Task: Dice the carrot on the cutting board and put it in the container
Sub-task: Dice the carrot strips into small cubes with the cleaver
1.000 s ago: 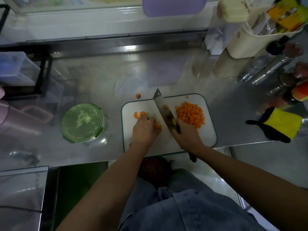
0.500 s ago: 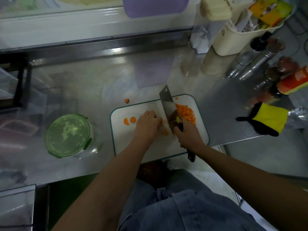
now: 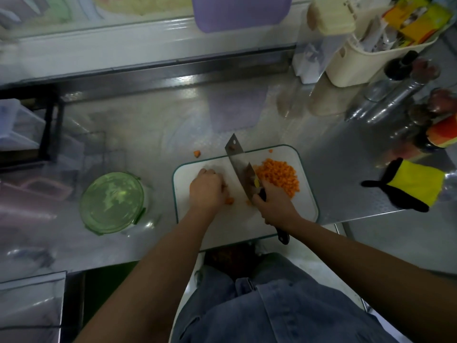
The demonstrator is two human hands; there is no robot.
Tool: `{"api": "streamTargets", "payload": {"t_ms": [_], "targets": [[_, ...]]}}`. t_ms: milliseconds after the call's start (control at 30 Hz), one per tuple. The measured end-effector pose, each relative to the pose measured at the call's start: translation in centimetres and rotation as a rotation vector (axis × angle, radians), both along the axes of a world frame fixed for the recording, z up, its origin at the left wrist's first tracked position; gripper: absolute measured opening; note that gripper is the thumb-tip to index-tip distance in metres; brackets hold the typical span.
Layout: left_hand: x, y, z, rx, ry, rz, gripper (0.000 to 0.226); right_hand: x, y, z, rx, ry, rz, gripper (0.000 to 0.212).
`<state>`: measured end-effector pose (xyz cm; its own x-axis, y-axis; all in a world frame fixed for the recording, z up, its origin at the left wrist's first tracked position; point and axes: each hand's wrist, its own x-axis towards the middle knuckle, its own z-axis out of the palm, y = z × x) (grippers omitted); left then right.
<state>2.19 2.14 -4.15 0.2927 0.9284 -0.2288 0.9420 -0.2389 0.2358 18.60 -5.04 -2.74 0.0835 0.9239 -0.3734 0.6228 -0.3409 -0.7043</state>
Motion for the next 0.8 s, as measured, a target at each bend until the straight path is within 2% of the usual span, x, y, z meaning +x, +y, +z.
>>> {"api": "streamTargets", "payload": {"t_ms": [133,233,467,800], "targets": [[-0.7,-0.8,-0.5,-0.032,-0.045,0.016,0.016,-1.0,-0.3,-0.5,-0.002,-0.087,0.049,0.014],[-0.8,-1.4,-0.5,-0.019,-0.079,-0.042,0.02,-1.3,-0.6,-0.5,0.016,-0.104,0.058,0.012],[-1.5,-3.2,-1.2,-0.043,-0.186,-0.032,0.03,-1.6,-1.3,-0.9,0.114,-0.125,0.079,0.008],[-0.9,-3.8,-1.3,-0.071,-0.296,0.119,0.015,-2.7,-2.0,-1.6,0.137,-0.189,0.13,0.011]]}}
